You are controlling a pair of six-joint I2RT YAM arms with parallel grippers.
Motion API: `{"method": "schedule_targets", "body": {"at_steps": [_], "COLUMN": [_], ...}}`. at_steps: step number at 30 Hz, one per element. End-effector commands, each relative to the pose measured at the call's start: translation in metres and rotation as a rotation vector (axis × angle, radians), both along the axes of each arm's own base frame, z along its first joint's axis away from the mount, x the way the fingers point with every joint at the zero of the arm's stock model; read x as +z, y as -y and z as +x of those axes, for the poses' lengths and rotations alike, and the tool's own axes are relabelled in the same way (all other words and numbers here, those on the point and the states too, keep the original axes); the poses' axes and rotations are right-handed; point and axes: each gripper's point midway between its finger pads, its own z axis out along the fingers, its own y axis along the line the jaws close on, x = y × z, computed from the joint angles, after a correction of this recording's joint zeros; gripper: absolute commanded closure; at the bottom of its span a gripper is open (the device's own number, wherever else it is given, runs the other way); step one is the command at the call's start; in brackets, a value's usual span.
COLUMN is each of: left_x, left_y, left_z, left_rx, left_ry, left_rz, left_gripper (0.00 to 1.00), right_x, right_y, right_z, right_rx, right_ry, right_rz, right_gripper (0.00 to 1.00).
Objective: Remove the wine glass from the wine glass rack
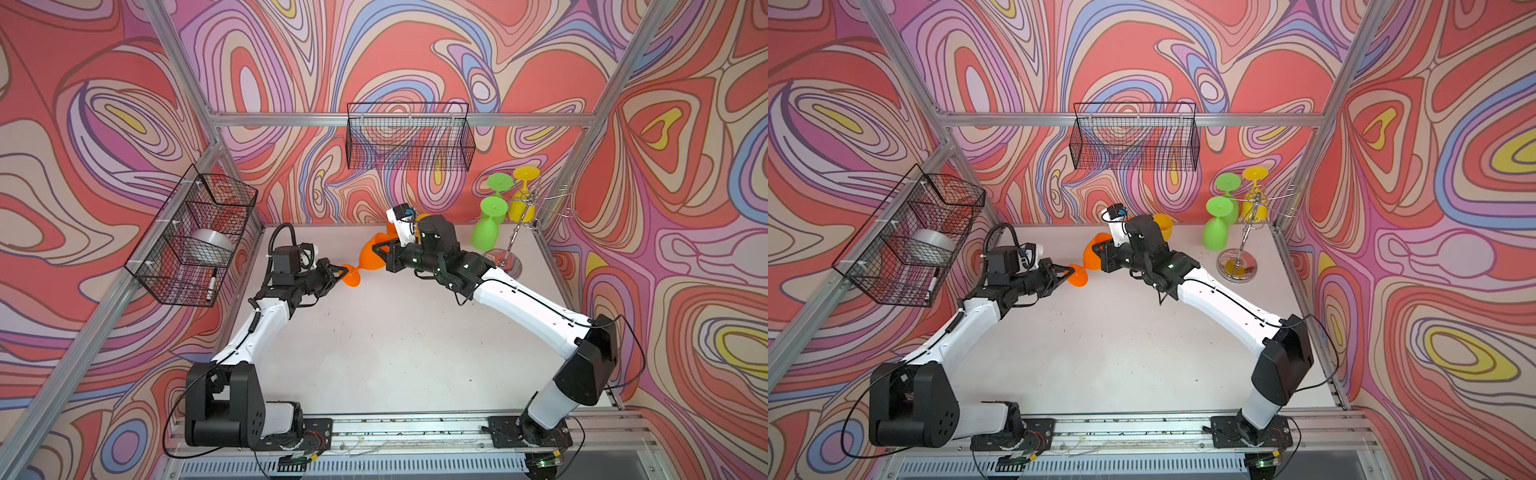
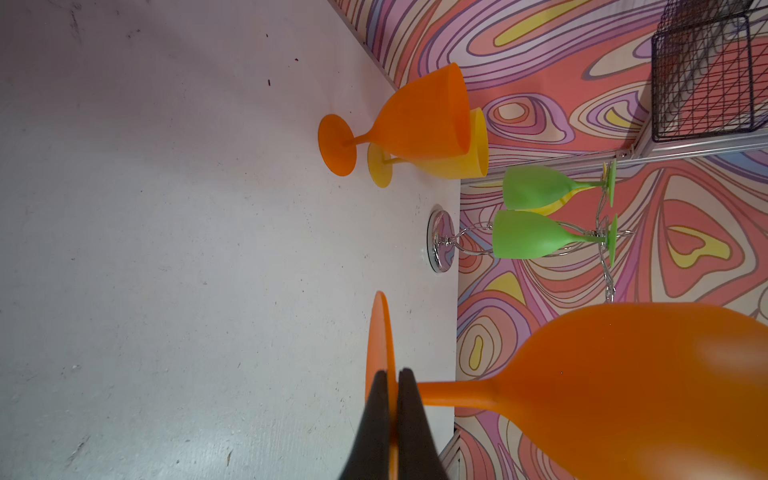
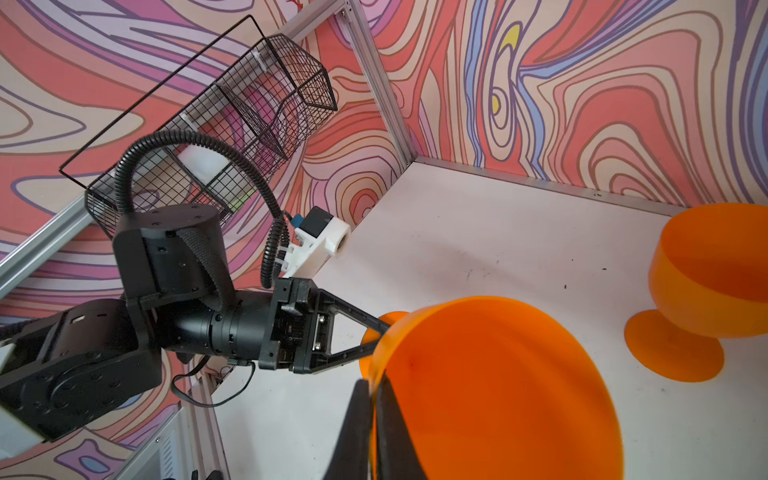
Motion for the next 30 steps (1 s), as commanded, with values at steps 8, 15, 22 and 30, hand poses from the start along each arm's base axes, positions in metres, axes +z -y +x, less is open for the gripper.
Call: {"method": "schedule_targets", "body": {"at_steps": [8,15,22,30], "left_x": [-0.014,-0.024,-0.028,-0.031], "left_y": [-0.027,-0.040,-0.047,-0.048], "left_z": [0.002,0.005,0.008,0.011], "left_rx": [0.106,0.133,0.155,0.154], "left_ry": [-0.061,-0.110,-0.119,-0.125], "left_rz": [0.056,0.052,0.014,-0.003], "left_gripper": [0.39,0.17,0.10,0.10], "right_x": [-0.009,-0.032,-0.057,-0.088], "right_y": [-0.023,-0.031,-0.040,-0.053], "right_z": [0.021,0.041,0.060,0.076], "right_rx": [0.035,0.024,0.011,0.049], "right_ry": [0.116,0.162,0.191,0.173], "right_rz": [-0.129,-0.242,-0.364,-0.472], "right_gripper": [1.00,1.00,1.00,1.00]}}
